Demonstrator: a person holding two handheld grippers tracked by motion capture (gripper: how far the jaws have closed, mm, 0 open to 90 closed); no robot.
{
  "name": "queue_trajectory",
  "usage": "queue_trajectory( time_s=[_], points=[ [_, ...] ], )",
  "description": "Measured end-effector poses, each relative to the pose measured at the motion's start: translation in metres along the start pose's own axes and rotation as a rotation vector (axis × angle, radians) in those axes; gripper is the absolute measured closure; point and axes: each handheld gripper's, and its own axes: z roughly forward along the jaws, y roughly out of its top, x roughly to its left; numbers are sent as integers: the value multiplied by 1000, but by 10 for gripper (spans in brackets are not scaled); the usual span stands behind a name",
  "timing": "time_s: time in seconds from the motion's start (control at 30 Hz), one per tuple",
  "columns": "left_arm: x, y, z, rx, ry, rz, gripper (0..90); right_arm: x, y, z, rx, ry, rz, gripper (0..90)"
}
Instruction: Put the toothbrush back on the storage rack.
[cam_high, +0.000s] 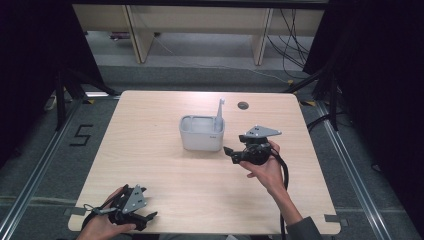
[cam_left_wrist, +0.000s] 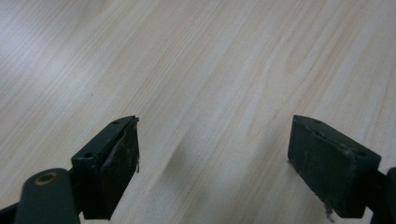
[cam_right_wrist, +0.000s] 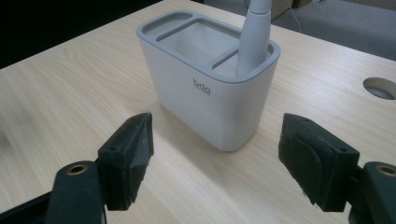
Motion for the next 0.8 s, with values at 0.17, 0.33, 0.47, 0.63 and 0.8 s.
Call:
queue_trajectory(
  time_s=[0.17, 0.33, 0.47, 0.63, 0.8],
  points=[
    [-1, 0, 1, -25, 10, -28, 164, -1, -5, -2, -5, 1, -28, 274],
    [-1, 0, 1, -18, 9, -20, 163, 2, -13, -4, 11, 5, -11, 272],
    [-2, 0, 1, -26, 7, -29, 163, 7, -19, -6, 23, 20, 4, 271],
    [0, 0, -1, -1, 1, 2, 163, 11, -26, -7, 34, 26, 4, 267],
    [-1, 0, 0, -17, 5, -15, 164, 13, -32, -11, 49, 24, 6, 265]
  ],
)
